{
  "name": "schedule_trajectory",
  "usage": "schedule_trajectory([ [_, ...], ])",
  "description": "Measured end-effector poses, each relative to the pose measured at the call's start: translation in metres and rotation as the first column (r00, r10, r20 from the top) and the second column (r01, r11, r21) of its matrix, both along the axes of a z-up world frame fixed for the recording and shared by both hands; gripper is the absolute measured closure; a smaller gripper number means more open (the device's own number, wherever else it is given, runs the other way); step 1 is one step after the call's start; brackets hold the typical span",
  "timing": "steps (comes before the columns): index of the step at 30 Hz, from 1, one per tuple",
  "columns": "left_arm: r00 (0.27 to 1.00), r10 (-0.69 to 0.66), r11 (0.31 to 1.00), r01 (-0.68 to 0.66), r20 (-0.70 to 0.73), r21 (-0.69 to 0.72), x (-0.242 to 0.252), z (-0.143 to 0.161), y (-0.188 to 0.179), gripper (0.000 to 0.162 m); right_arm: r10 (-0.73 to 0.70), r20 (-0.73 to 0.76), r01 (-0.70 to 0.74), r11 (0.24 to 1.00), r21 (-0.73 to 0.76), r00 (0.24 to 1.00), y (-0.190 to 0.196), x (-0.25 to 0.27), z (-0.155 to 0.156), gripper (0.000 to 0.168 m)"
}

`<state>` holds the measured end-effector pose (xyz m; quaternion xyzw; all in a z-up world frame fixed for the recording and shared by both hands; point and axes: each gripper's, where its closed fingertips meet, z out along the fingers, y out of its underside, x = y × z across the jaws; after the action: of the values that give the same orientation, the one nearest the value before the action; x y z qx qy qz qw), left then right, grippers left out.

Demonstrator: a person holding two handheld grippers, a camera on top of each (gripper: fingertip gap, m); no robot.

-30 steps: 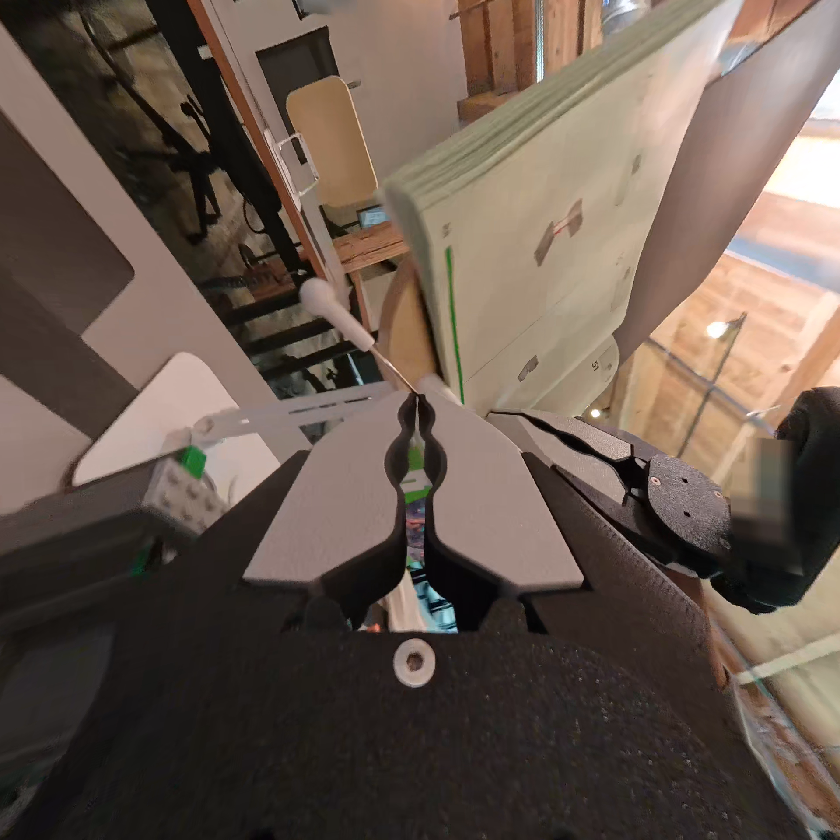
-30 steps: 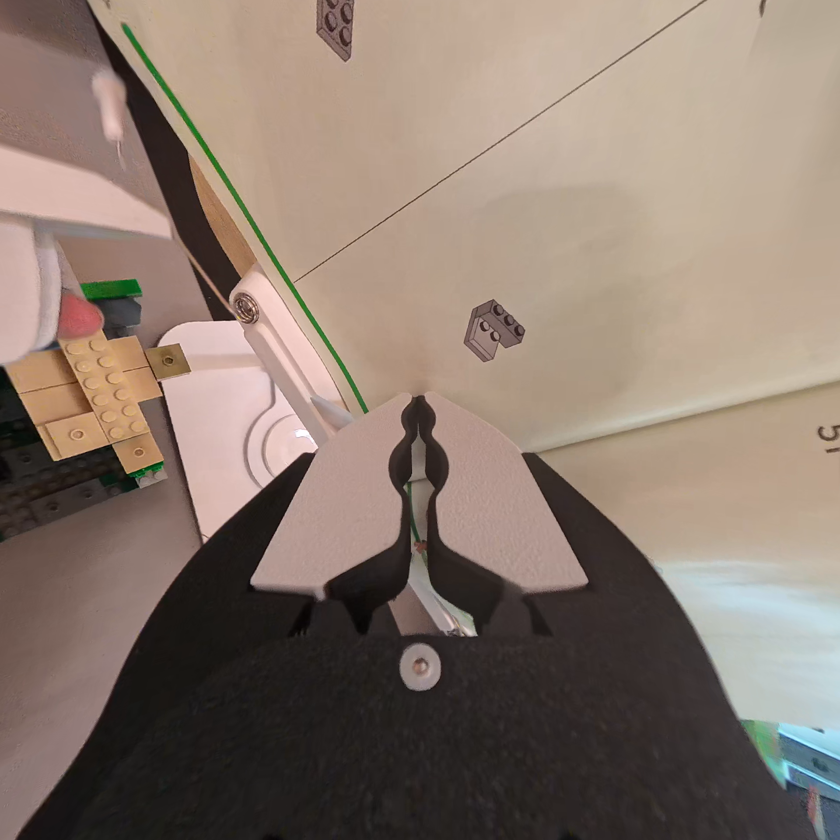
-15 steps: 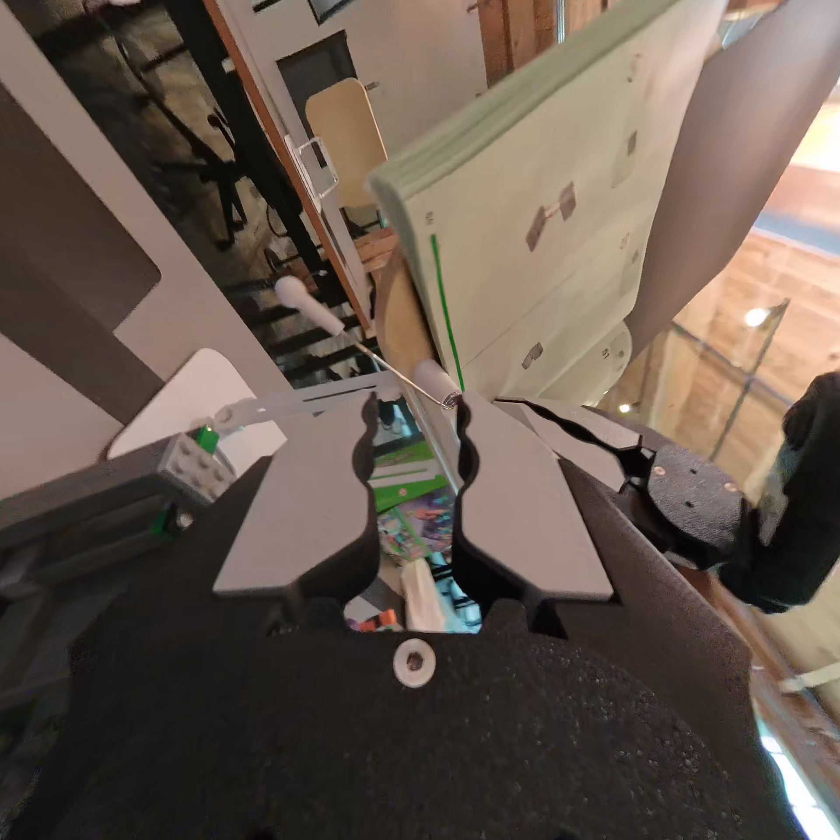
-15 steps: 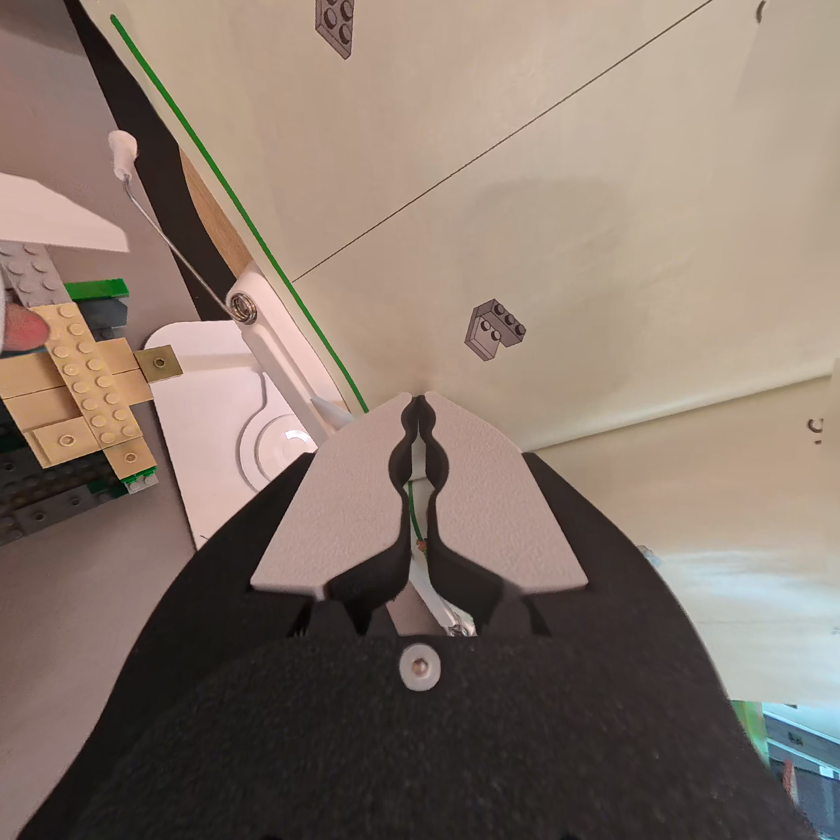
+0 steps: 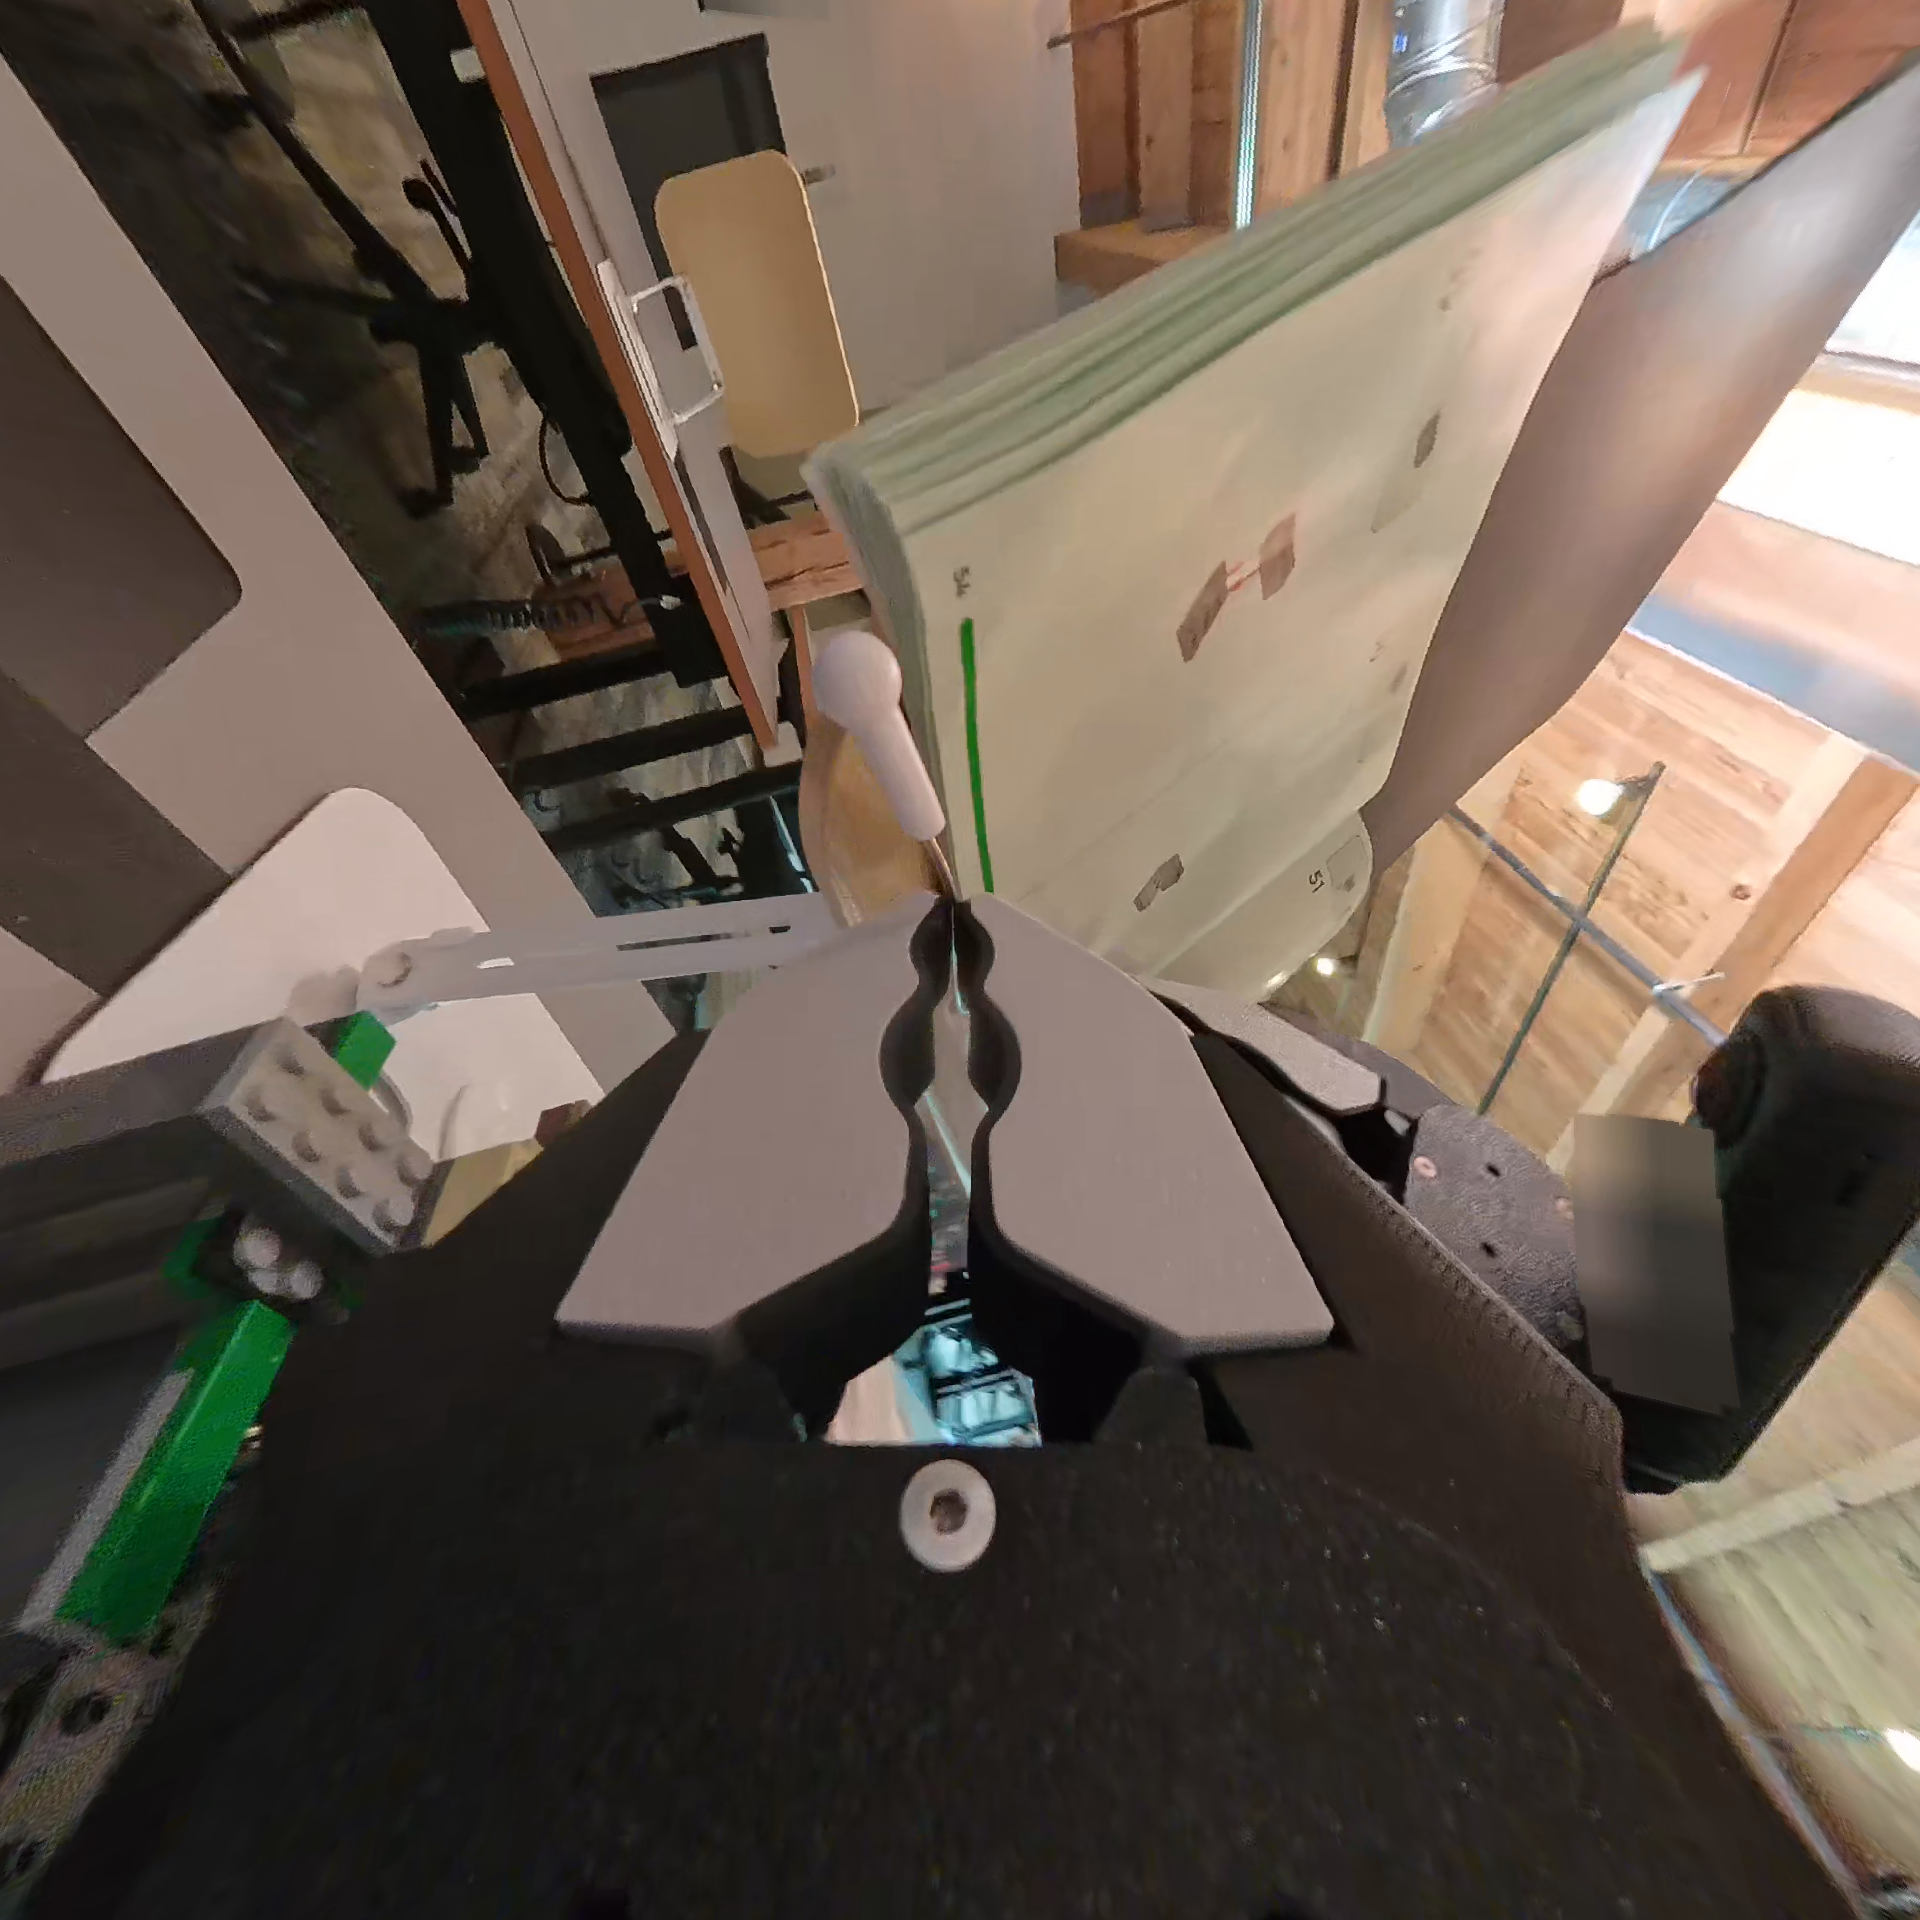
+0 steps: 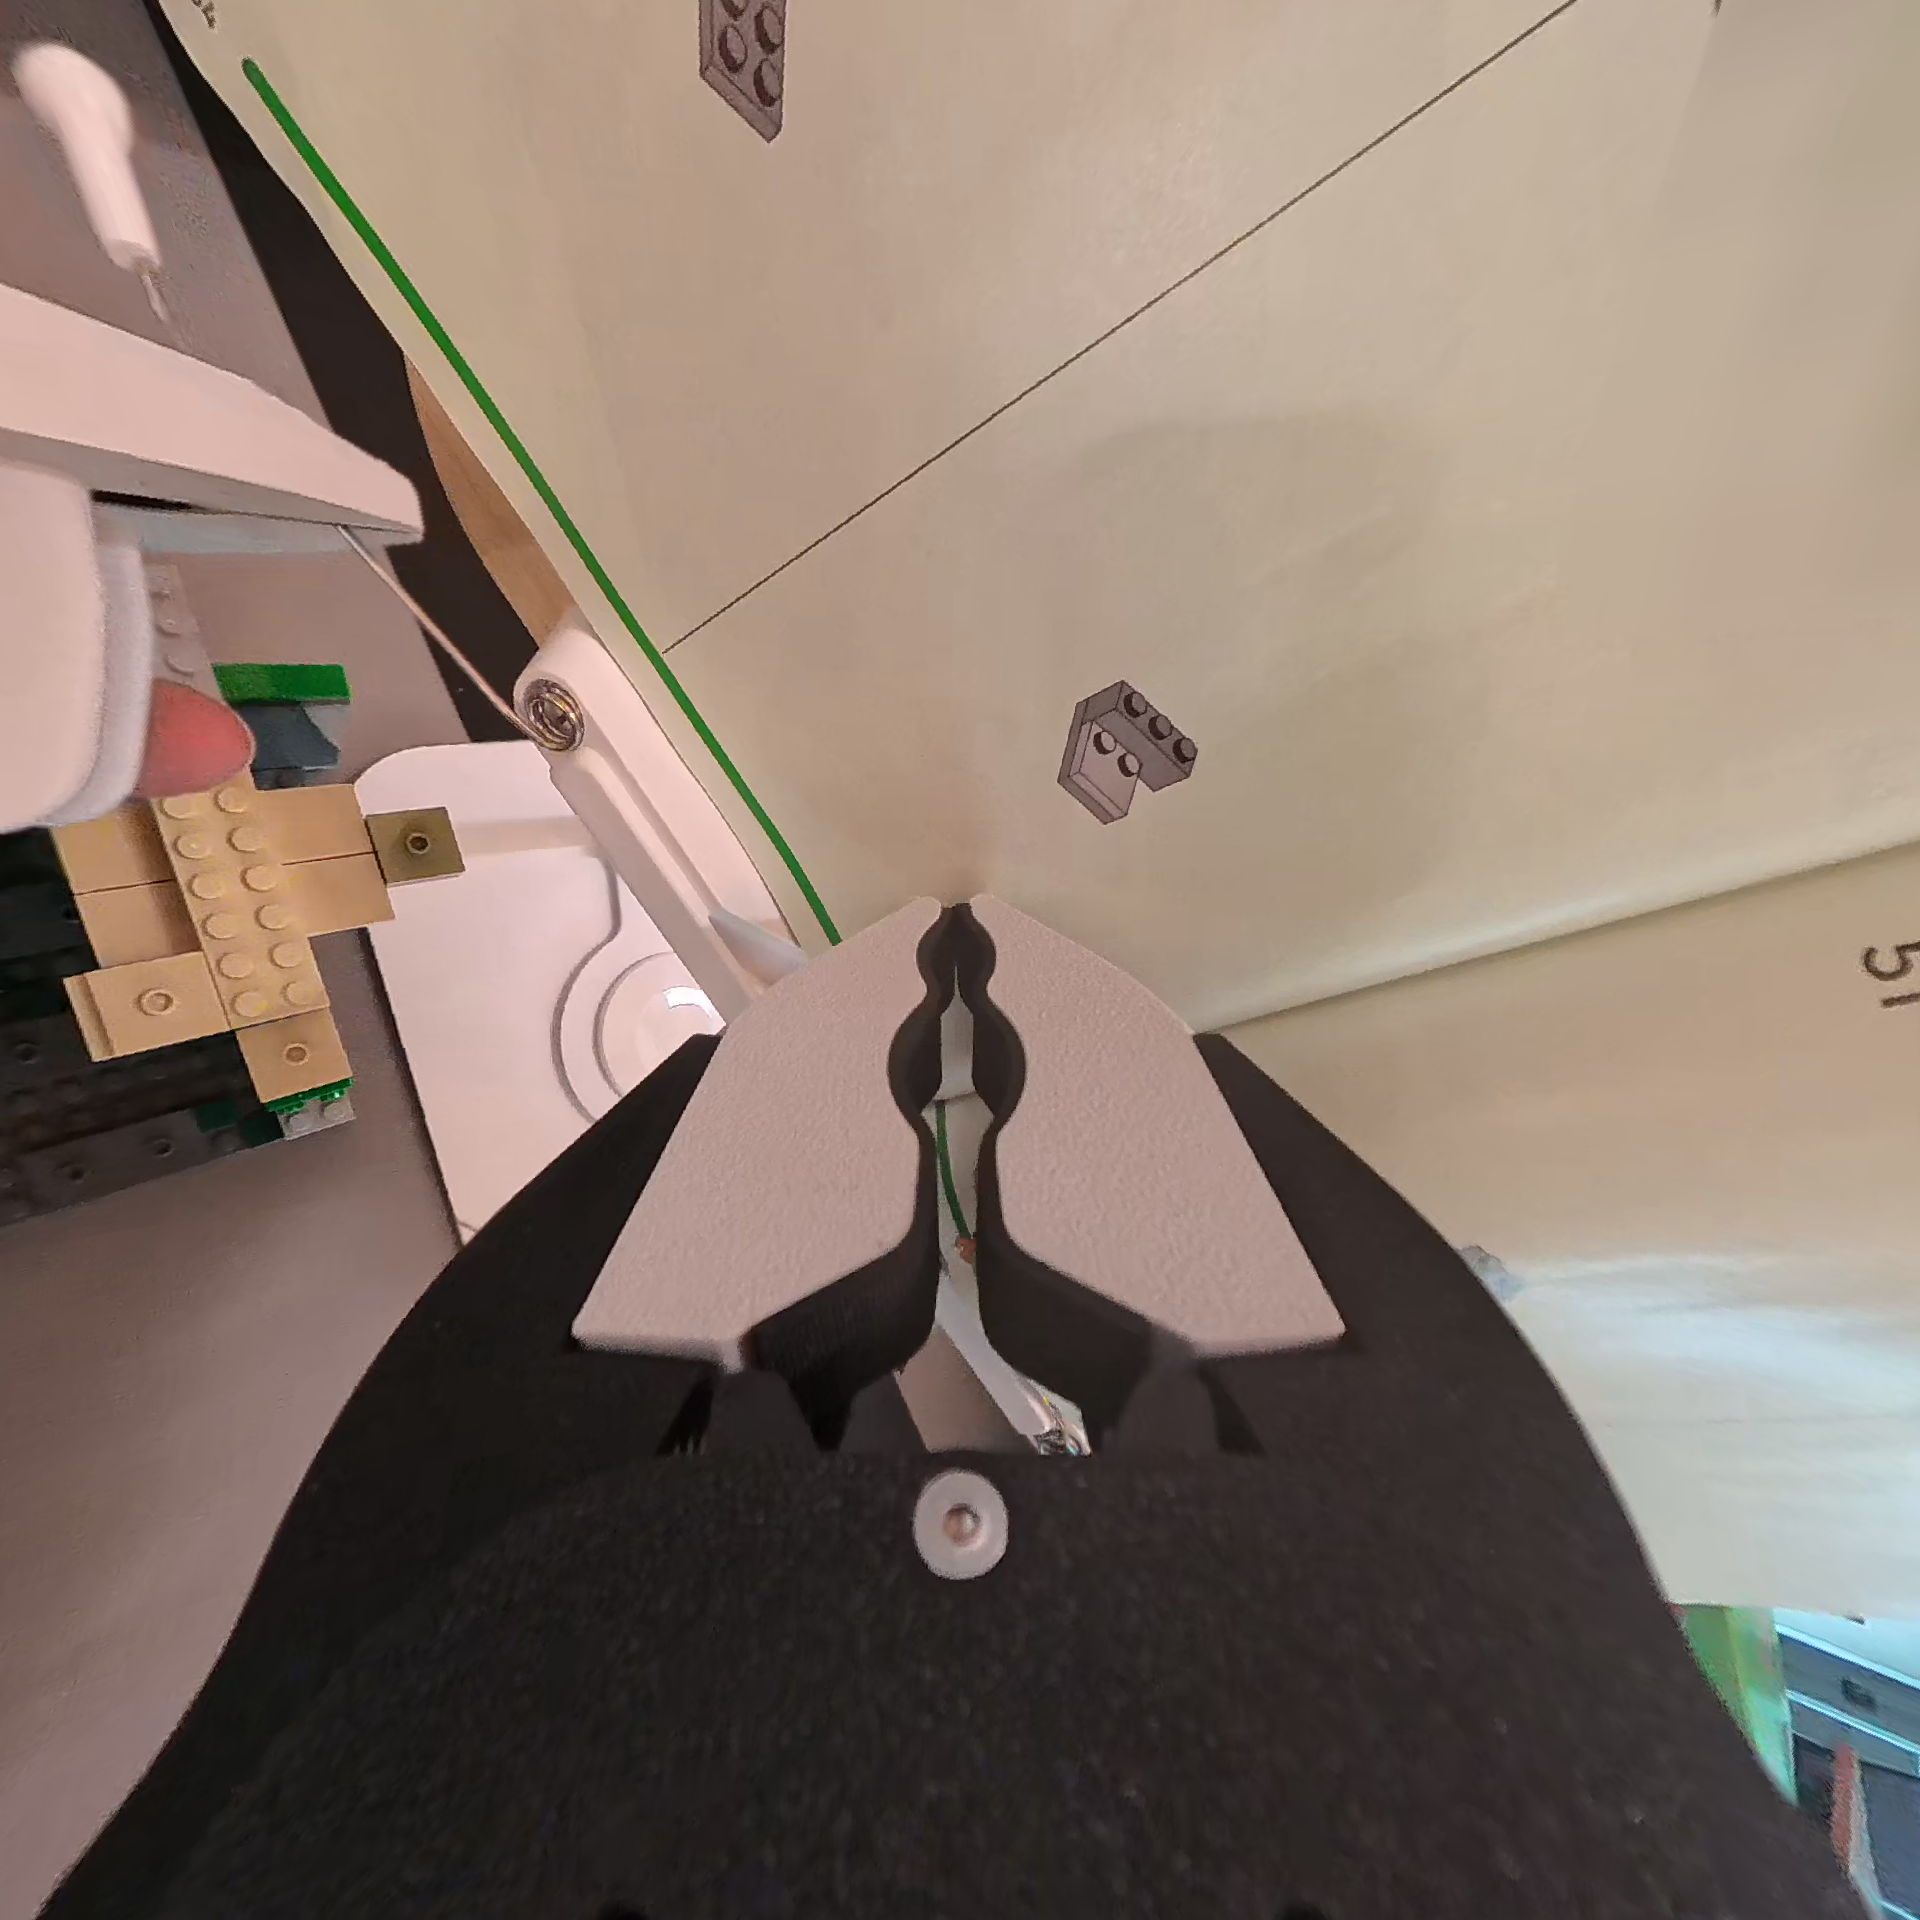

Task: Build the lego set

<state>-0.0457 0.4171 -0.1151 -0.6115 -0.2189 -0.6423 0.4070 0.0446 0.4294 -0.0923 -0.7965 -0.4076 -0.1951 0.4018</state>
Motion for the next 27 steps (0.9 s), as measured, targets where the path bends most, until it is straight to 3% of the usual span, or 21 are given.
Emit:
schedule_trajectory([
  [5, 0.981, 0.066, 0.992, -0.044, -0.182, 0.118, 0.002, 0.011, -0.003, 0.162, -0.008, -0.006, 0.008, 1.0, 0.0, 1.0, 0.0, 0.002, 0.003, 0.168],
  [8, 0.902, 0.115, 0.965, -0.002, -0.416, 0.263, 0.012, 0.026, -0.002, 0.161, -0.01, -0.024, 0.01, 1.0, -0.015, 1.0, -0.002, 0.005, 0.003, 0.168],
  [10, 0.788, 0.157, 0.93, 0.085, -0.595, 0.358, 0.025, 0.034, -0.002, 0.161, -0.011, -0.046, 0.009, 1.0, -0.027, 0.999, -0.003, 0.005, 0.003, 0.168],
  [13, 0.515, 0.245, 0.841, 0.308, -0.821, 0.445, 0.05, 0.034, -0.004, 0.16, -0.02, -0.121, 0.014, 0.999, -0.051, 0.992, -0.005, 0.005, 0.003, 0.168],
  [15, 0.342, 0.262, 0.77, 0.49, -0.903, 0.409, 0.068, 0.022, -0.01, 0.159, -0.028, -0.208, 0.013, 0.997, -0.074, 0.978, -0.006, 0.004, 0.003, 0.168],
  [17, 0.182, 0.372, 0.701, 0.588, -0.91, 0.404, 0.068, 0.02, -0.011, 0.16, -0.042, -0.306, 0.01, 0.994, -0.106, 0.951, -0.01, 0.005, 0.004, 0.168],
  [21, -0.045, 0.518, 0.599, 0.732, -0.854, 0.325, 0.064, 0.016, -0.013, 0.159, -0.066, -0.443, 0.006, 0.991, -0.135, 0.894, -0.022, 0.02, 0.014, 0.168],
  [24, -0.178, 0.573, 0.53, 0.825, -0.8, 0.196, 0.066, 0.011, -0.017, 0.157, -0.07, -0.445, 0.019, 0.993, -0.118, 0.893, -0.029, 0.038, 0.022, 0.168],
  [27, -0.258, 0.59, 0.459, 0.887, -0.765, 0.054, 0.07, 0.002, -0.023, 0.161, -0.068, -0.432, 0.032, 0.995, -0.091, 0.899, -0.031, 0.051, 0.026, 0.168],
])
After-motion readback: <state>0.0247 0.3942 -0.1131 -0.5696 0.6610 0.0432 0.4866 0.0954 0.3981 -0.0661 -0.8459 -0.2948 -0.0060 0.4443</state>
